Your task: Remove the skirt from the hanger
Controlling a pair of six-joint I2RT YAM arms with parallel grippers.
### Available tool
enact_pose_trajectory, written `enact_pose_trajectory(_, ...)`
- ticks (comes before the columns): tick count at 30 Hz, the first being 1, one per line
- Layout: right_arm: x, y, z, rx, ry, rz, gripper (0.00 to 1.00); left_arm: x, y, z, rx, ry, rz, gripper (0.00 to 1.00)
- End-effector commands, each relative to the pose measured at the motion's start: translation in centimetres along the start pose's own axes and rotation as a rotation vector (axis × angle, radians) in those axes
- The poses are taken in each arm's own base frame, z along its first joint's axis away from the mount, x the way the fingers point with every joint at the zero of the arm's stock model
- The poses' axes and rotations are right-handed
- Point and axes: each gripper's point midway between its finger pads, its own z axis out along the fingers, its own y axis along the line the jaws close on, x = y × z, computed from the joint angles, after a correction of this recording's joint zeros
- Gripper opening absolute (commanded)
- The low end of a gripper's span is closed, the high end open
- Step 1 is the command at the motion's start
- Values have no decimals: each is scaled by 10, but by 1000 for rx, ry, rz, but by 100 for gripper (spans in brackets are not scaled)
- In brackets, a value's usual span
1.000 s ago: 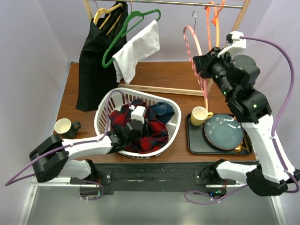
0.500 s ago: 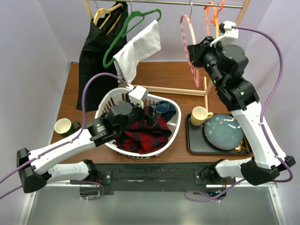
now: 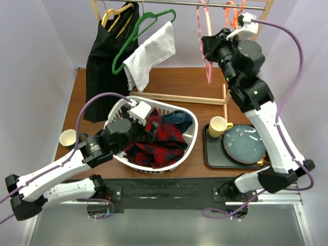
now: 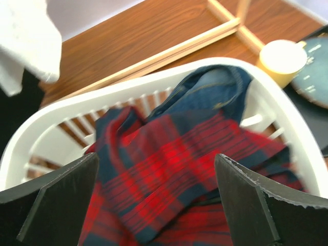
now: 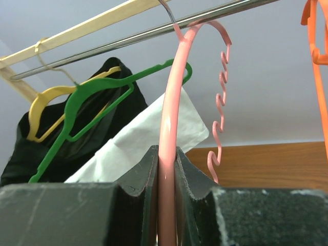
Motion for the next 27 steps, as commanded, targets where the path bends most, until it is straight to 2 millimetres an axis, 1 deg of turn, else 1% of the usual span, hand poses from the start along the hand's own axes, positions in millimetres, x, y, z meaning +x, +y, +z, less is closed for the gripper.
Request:
enact_pose_trajectory(1,-30,8,11,-5,-117,42,0,2,16,-10,-52,-34,40,100)
enact_pose_trajectory(2,-27,7,11,-2,-113,44,0,2,16,-12,-45,-40,34,100)
enact_pose_trajectory(3,-19,5,13,4,-98,42,0,-1,17,-16,-44,-58,26,100)
enact_pose_trajectory(4,-20,4,11,3,-99,49,0,-4,18,-17,-46,-73,22,100)
enact_pose_trajectory(7,-11,0,8,10,-90,61,11,-5,20,-22,-47,-98,19,100)
enact_pose_trajectory(8,-14,1,4,3,-95,63,21,-5,21,-22,-47,-102,20,100)
enact_pose_trajectory(9,-11,1,2,-4,-84,59,27,-7,21,-24,-45,-114,18,100)
enact_pose_trajectory(10,-11,2,0,-11,-78,49,41,-6,22,-24,-45,-115,18,100)
enact_pose_trajectory(12,-8,8,-9,-55,-42,26,53,-6,24,-25,-54,-119,17,100)
enact_pose_trajectory(13,-4,8,-13,-69,-17,-4,63,-4,24,-24,-59,-113,21,100)
enact_pose_trajectory(14,-8,14,-23,-105,-9,-13,67,-2,26,-23,-70,-103,29,100)
enact_pose_trajectory(15,-4,12,-28,-108,9,-26,73,3,26,-22,-72,-84,40,100)
enact_pose_trajectory(16,2,7,-33,-98,38,-40,80,2,26,-22,-72,-80,42,100)
enact_pose_trajectory(17,-4,7,-46,-107,33,-39,83,3,26,-20,-77,-73,41,100)
enact_pose_trajectory(18,5,4,-51,-104,62,-46,85,2,26,-20,-78,-76,36,100)
enact_pose_trajectory(19,6,2,-59,-103,71,-46,95,2,25,-19,-80,-76,30,100)
enact_pose_trajectory(20,14,-3,-66,-97,107,-54,98,2,27,-19,-95,-79,9,100)
enact_pose_trajectory(21,16,-4,-80,-115,122,-63,99,1,31,-18,-122,-83,-10,100)
enact_pose_trajectory(22,23,-8,-88,-116,153,-76,99,-1,35,-19,-149,-82,-25,100)
enact_pose_trajectory(23,25,-8,-95,-128,165,-84,99,1,37,-16,-170,-66,-29,99)
enact_pose_trajectory(24,26,-9,-109,-148,169,-89,99,4,37,-16,-174,-42,-21,98)
enact_pose_trajectory(25,31,-6,-117,-185,188,-83,99,-6,37,-17,-176,-48,-26,96)
enact_pose_trajectory(26,33,-4,-125,-209,193,-73,99,-7,35,-13,-175,-29,-10,93)
enact_pose_trajectory(27,44,-5,-128,-222,214,-65,99,-11,36,-13,-178,-19,0,92)
